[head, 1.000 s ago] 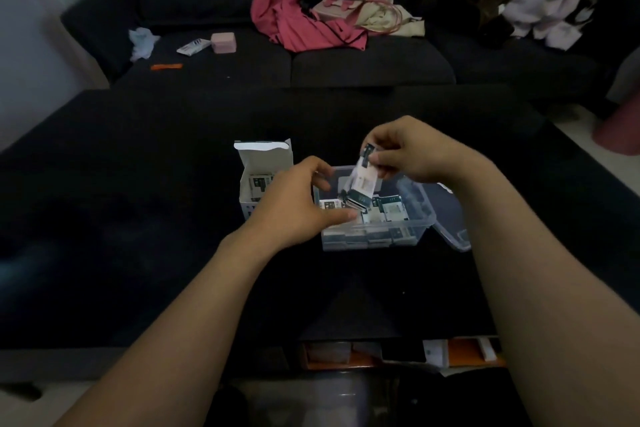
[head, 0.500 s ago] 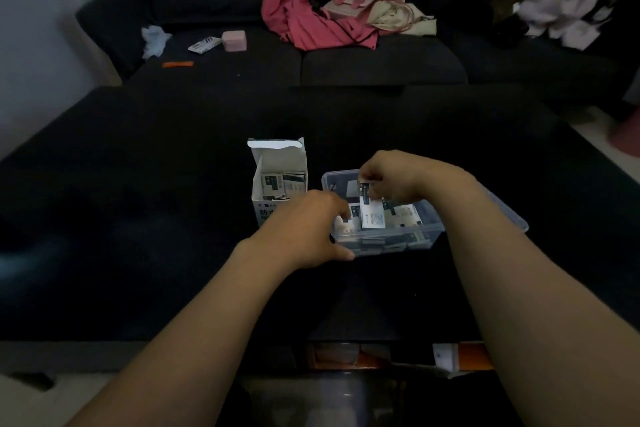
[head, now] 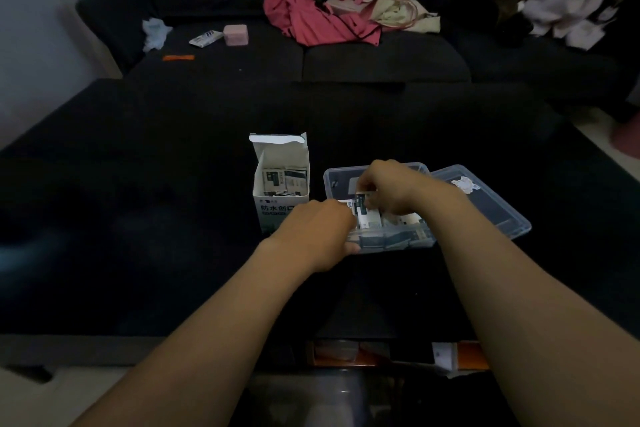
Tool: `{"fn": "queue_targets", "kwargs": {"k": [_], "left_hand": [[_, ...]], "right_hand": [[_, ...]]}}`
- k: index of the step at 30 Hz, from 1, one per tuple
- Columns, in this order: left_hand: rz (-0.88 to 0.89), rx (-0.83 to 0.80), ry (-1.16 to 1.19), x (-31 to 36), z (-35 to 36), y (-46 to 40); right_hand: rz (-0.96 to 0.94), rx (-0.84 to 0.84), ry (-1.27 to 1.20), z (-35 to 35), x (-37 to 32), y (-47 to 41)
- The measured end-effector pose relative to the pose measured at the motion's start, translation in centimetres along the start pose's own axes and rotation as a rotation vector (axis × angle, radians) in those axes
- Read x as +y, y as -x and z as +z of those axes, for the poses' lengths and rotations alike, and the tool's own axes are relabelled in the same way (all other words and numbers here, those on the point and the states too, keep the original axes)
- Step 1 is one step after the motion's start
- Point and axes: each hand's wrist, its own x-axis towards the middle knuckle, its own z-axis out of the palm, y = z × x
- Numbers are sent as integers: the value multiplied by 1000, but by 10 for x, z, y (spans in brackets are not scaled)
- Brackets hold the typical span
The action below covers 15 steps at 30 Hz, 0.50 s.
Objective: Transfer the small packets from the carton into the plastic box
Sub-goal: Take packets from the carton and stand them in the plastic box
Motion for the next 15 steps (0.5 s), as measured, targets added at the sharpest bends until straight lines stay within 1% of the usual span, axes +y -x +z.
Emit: {"fn": "queue_targets", "kwargs": {"k": [4,9,15], "left_hand": [[28,1,8,-2,2,0],[52,-37,11,-2,2,-1],[63,-29,19,3,1,-1]], "right_hand": [[-20,57,1,5,2,-1],[-15,39,-32,5,4,-1],[2,42,-76,7,9,-8]]}}
